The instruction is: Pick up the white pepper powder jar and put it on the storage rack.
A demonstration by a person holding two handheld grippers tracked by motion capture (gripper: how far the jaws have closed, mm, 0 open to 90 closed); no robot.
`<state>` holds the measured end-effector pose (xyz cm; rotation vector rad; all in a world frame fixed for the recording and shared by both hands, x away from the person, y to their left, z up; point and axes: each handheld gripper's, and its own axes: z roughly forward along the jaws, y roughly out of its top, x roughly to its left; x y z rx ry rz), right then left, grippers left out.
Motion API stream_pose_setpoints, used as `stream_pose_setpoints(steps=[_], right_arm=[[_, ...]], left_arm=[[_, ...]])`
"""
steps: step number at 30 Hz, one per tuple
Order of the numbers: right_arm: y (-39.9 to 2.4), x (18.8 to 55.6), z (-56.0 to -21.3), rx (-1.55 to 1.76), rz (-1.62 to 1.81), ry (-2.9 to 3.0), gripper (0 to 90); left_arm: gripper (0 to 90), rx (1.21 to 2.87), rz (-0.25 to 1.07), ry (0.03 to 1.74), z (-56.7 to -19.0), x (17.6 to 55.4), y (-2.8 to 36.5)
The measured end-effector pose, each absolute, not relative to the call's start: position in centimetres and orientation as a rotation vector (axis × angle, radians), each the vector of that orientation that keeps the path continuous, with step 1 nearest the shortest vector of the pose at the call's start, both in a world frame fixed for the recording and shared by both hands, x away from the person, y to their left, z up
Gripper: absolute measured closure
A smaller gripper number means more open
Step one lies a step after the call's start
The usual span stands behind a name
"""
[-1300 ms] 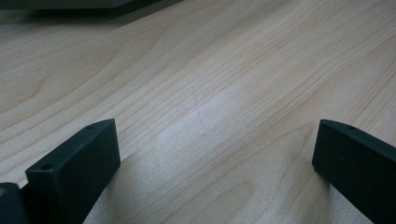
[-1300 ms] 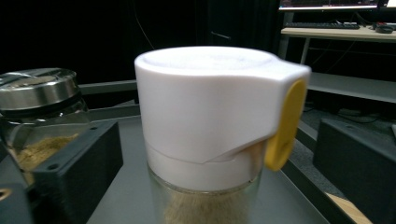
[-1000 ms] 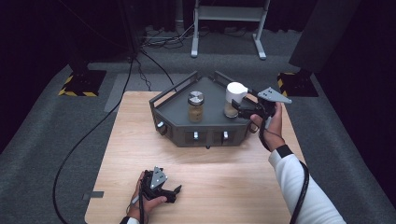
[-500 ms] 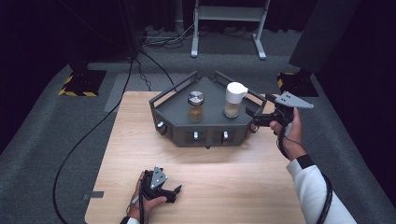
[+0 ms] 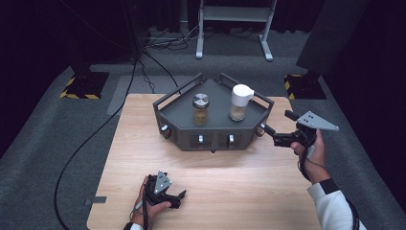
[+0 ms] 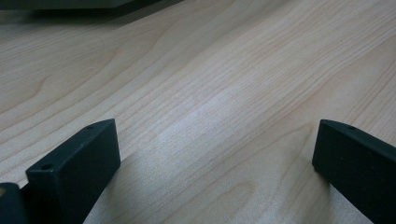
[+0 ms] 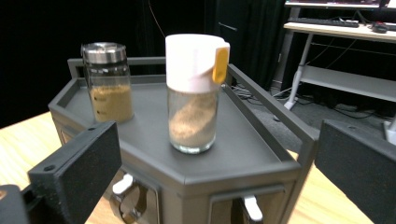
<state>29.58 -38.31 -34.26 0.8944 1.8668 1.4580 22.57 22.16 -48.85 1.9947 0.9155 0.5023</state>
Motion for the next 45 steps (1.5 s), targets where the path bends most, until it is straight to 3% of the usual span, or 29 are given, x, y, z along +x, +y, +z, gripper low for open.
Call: stream_pose_setpoints(steps=[17, 45], right_arm=[[-39.4, 26.2, -37.8, 0.902, 1.409, 1.905, 0.6], [-39.2, 24.1, -43.8, 0.977, 1.384, 2.001, 1.2]], left_arm=[[1.0, 1.993, 0.505, 0.919, -48.9, 22.5, 22.1], [1.0, 1.993, 0.507, 0.921, -48.9, 22.5, 22.1]])
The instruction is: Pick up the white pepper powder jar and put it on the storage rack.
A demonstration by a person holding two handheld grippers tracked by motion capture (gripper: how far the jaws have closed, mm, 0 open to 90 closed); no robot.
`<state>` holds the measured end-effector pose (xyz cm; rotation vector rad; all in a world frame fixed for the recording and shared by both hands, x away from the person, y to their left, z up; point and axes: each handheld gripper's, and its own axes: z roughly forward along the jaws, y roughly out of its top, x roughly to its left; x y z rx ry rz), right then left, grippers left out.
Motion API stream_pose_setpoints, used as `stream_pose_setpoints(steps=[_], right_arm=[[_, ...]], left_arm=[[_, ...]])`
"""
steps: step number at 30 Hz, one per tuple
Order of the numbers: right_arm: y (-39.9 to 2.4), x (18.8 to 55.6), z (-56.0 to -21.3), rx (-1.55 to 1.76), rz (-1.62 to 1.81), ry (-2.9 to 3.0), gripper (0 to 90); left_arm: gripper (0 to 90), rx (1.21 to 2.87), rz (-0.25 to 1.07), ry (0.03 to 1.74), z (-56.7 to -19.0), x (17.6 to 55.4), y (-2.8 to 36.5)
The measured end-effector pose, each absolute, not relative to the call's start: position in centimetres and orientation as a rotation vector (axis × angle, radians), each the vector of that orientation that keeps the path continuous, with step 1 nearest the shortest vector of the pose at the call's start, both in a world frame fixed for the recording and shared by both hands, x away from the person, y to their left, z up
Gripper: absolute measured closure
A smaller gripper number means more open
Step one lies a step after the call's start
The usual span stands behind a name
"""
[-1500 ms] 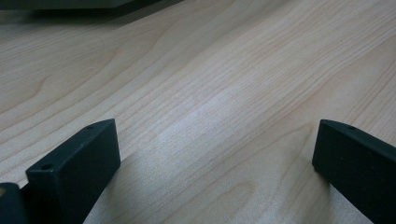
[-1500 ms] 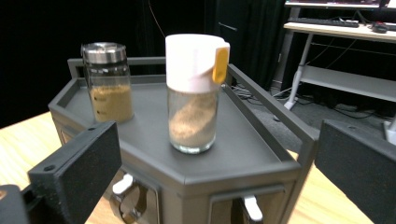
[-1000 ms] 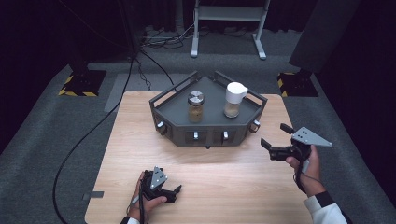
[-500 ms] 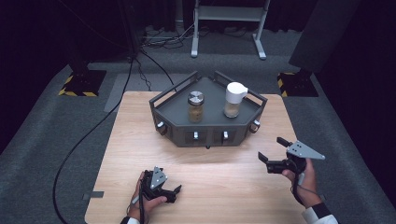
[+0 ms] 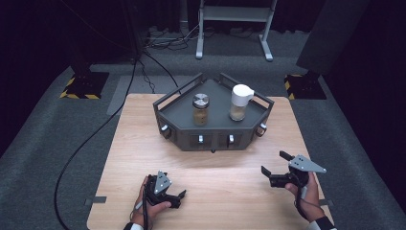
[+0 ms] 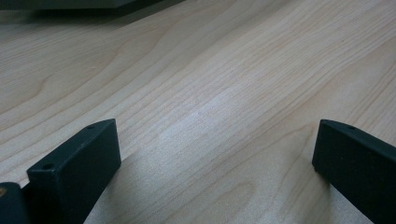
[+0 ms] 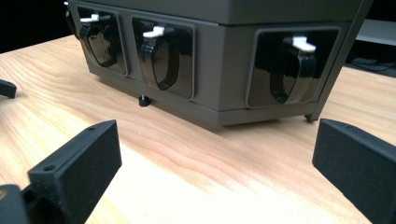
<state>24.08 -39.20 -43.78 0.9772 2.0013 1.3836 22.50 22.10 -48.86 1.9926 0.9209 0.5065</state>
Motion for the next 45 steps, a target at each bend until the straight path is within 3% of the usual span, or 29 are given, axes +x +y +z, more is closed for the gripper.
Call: stream_pose_setpoints(steps=[45], right_arm=[[-39.6, 22.7, -48.8, 1.113, 1.284, 2.142, 1.8]], left_arm=[[1.1, 1.991, 0.509, 0.924, -48.9, 22.5, 22.1]])
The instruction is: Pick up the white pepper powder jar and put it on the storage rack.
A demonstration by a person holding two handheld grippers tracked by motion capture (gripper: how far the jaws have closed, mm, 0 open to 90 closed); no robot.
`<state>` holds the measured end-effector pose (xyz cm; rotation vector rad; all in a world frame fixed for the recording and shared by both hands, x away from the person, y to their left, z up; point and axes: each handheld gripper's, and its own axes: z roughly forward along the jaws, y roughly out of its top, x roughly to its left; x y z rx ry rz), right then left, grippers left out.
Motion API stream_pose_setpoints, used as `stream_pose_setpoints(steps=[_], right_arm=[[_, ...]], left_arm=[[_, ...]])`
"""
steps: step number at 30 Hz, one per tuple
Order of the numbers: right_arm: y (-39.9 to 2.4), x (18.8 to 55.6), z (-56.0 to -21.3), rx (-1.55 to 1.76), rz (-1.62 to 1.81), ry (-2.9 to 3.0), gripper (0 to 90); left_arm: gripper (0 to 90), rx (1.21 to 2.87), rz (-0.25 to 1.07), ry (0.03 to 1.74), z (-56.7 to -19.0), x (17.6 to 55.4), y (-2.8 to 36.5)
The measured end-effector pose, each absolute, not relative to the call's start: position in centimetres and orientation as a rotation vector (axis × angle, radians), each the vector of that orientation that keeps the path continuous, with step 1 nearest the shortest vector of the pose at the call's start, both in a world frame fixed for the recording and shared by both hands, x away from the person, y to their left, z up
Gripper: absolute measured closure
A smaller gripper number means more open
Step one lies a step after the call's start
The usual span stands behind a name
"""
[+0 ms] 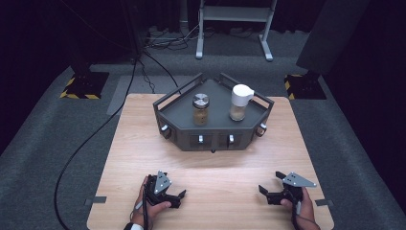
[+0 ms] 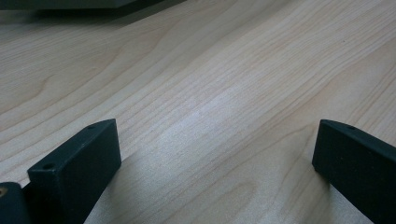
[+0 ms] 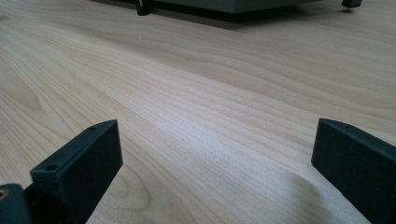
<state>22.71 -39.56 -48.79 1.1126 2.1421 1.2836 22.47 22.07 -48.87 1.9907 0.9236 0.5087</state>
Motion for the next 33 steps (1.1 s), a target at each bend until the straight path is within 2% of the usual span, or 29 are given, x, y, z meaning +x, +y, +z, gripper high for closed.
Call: stream_pose_setpoints(steps=[33], right_arm=[[-38.71, 23.2, -48.22, 1.055, 1.183, 2.226, 1.6]], left_arm=[[1.0, 1.982, 0.519, 0.944, -48.88, 22.37, 21.87]])
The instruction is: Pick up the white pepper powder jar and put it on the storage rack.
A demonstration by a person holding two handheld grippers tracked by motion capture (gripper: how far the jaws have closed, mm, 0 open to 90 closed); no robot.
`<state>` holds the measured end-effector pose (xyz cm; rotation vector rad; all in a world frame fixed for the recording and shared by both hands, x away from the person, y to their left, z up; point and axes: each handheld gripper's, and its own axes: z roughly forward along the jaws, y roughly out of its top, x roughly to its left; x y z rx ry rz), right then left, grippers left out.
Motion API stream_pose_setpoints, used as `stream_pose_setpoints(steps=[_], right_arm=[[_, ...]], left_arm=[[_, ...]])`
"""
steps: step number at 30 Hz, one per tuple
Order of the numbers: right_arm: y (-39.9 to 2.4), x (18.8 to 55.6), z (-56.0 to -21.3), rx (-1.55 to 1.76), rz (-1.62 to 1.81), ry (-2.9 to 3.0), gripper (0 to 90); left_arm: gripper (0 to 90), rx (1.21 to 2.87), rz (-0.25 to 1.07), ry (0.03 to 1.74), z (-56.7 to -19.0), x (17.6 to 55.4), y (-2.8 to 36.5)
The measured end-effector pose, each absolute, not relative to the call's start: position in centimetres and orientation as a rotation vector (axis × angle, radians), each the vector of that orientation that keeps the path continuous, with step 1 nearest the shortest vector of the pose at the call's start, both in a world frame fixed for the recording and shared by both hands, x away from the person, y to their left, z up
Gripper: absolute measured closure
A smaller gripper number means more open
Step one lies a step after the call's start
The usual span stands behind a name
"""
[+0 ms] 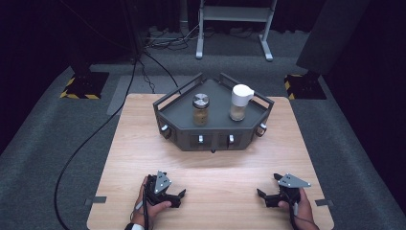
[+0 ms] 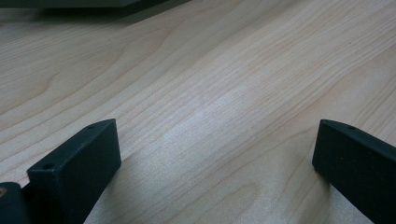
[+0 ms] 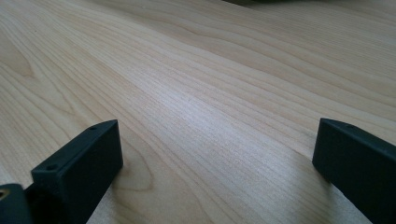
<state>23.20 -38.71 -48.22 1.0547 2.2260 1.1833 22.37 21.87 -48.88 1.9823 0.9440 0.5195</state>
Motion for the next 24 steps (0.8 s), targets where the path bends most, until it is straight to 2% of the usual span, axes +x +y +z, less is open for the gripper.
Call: stream_pose_setpoints(steps=[24], right_arm=[[-38.47, 23.09, -48.15, 1.047, 1.166, 2.226, 1.3]], left_arm=[[1.1, 1.981, 0.52, 0.945, -48.9, 22.34, 21.85]])
